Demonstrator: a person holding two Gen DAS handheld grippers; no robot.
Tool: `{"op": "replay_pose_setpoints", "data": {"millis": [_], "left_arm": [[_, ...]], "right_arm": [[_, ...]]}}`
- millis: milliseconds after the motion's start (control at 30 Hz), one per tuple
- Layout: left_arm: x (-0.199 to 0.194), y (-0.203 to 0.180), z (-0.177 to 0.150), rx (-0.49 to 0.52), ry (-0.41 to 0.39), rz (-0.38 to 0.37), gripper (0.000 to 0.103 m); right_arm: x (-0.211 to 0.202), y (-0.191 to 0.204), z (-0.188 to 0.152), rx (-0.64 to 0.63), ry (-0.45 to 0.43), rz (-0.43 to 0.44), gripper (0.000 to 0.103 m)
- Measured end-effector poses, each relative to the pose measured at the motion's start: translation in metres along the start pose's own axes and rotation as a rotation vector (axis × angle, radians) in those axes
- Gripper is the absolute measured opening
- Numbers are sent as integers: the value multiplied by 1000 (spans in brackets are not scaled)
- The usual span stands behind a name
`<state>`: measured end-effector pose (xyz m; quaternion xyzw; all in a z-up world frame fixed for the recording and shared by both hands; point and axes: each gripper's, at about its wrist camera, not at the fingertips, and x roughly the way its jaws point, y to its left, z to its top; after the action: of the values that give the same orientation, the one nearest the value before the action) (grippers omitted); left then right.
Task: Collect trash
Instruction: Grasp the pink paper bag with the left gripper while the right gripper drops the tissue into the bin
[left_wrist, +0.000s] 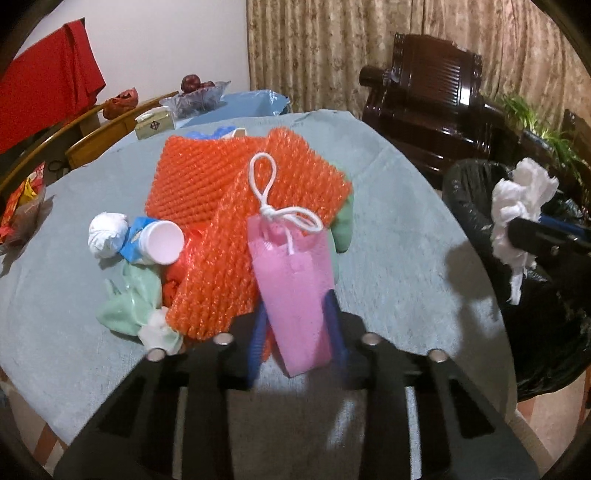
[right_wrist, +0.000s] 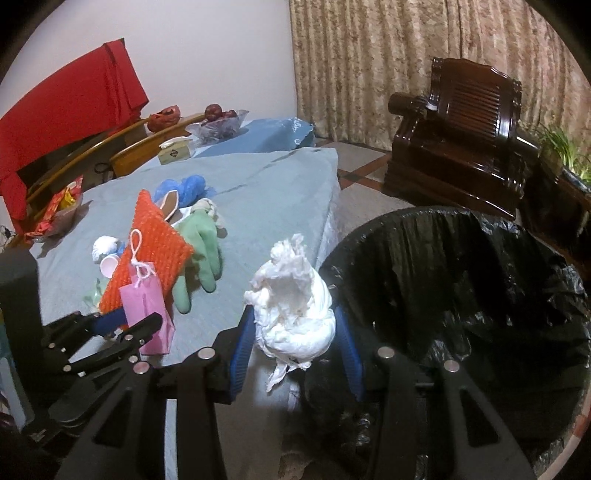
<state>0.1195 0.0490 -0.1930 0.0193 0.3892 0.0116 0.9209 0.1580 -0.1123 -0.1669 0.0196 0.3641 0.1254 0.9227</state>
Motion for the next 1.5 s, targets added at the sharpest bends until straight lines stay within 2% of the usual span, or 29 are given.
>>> {"op": "replay_pose_setpoints", "data": {"millis": [33,100,167,367,533,733,933,1200,1267,1333,1367,1500], "left_arm": [[0,0,-1,4,-4,0,21],[-2,1,-1,7,-9,-1,8],[-7,2,0,6,-19,-15,3],[-31,-1,10,3,-70,-53,3],[-46,-16,28,24,-112,-108,3],[-48,-56,46,76,-127,-203,3],[-42,-108,64,127,-131,-296,3],[-29,-171,75,172,-100,-389,3],[-26,-181,75,186,-95,-411,8],[-26,-186,74,189,-91,-435,29],[-26,-187,74,185,-95,-446,48],[-30,-182,73,182,-108,-445,60]], "right_arm": [[0,0,0,1,0,1,43],[-1,-1,-1,4,-1,3,43],[-3,0,0,6,-6,8,43],[-19,-3,4,4,-48,0,44],[-39,-24,10,41,-88,-33,44],[-61,-66,7,111,-116,-120,44],[-74,-110,-9,180,-105,-214,44],[-81,-146,-22,236,-97,-282,45],[-81,-149,-25,240,-98,-293,49],[-84,-154,-28,245,-102,-309,51],[-85,-156,-30,247,-102,-315,54],[-90,-159,-31,247,-119,-340,70]]}}
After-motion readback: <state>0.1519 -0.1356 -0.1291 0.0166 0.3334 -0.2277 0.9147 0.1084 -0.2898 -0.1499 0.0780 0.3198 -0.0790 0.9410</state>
